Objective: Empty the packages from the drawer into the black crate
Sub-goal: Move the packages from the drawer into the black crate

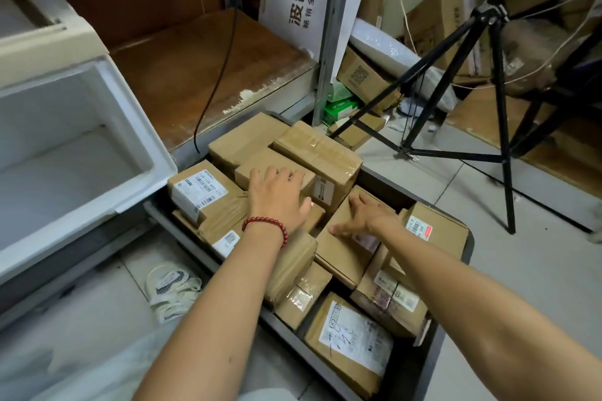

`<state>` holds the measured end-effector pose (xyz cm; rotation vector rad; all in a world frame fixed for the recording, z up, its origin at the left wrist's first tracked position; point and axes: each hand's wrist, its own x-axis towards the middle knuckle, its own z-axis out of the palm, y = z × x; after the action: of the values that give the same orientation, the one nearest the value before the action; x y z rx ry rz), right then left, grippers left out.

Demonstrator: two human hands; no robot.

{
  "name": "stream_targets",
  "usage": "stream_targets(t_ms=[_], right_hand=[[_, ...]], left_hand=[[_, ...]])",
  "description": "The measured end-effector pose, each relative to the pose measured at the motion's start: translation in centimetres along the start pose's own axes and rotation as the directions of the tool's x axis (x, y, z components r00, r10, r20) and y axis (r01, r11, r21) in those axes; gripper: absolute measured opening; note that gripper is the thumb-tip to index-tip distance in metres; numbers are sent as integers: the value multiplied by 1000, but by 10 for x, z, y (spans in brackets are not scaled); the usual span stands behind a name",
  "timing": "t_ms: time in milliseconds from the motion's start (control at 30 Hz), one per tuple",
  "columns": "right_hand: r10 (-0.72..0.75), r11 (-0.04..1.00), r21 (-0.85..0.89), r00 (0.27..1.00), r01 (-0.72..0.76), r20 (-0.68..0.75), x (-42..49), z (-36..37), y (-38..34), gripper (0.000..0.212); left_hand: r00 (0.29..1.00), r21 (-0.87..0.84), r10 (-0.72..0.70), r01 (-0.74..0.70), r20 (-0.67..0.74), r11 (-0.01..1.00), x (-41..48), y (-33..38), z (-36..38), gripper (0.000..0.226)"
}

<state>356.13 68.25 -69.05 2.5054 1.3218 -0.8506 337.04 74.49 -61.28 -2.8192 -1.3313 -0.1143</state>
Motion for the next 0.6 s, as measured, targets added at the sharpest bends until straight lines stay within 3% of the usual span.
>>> stream_targets(t_ms=[167,367,600], right_hand=[[-42,989,-146,994,27,-99,-19,-2,-4,101],[-115,965,-249,988,86,-102,-50,-9,12,94],[-233,951,-272,914,144,-331,-81,-46,15,94]], left_hand=[[999,12,-45,46,-9,999,-6,-12,-15,47],[994,10,-112,111,7,994,-13,-24,-27,52],[986,43,-167,168,-27,985,-27,-38,-48,54]])
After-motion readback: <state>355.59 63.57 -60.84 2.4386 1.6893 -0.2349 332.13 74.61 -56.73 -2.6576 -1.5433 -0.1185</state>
